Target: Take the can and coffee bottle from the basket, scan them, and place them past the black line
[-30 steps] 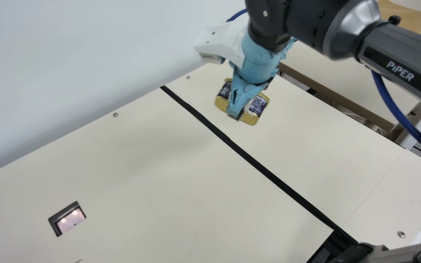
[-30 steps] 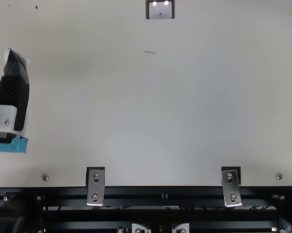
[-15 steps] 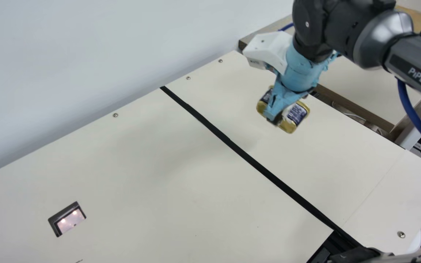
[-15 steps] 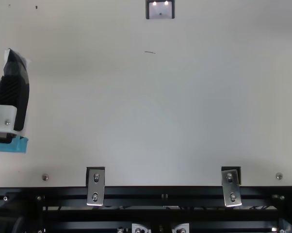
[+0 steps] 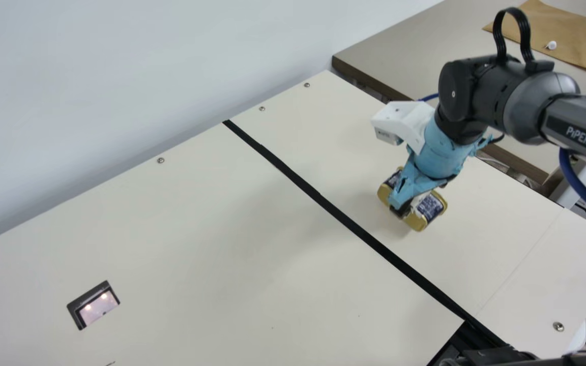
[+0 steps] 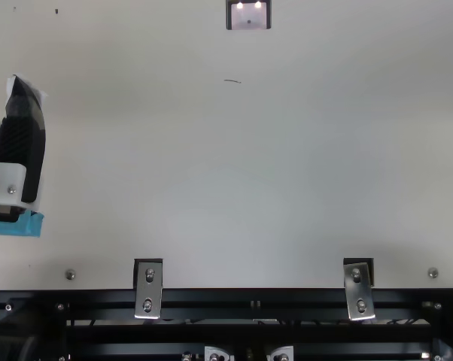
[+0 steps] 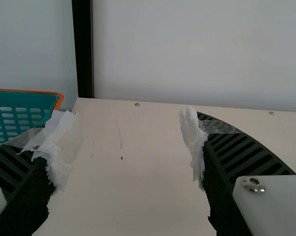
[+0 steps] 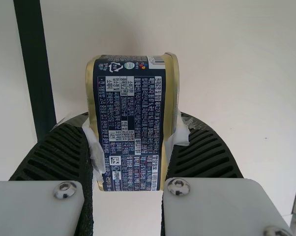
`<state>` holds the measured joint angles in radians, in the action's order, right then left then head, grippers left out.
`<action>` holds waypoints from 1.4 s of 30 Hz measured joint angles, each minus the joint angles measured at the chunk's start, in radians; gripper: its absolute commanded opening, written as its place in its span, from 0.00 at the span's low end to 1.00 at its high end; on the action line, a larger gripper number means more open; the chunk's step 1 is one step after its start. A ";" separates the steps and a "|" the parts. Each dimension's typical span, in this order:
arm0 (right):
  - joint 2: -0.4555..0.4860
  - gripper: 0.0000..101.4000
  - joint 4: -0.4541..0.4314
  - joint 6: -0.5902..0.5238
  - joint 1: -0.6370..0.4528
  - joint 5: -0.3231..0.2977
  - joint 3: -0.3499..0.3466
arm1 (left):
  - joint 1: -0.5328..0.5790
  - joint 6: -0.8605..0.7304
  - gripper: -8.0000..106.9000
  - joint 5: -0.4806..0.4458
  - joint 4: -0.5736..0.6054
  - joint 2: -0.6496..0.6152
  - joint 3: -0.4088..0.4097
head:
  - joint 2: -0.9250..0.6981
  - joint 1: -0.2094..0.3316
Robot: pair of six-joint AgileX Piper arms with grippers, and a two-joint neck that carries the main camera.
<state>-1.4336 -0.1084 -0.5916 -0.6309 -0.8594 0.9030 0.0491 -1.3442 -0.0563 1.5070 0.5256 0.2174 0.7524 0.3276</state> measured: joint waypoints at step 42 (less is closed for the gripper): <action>0.374 1.00 0.357 0.125 0.300 -0.069 0.164 | 0.000 0.000 0.85 0.000 0.000 0.000 0.000 | 0.005 0.000</action>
<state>-1.0601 0.2488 -0.4663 -0.3306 -0.9279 1.0667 0.0491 -1.3442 -0.0563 1.5070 0.5256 0.2174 0.7575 0.3276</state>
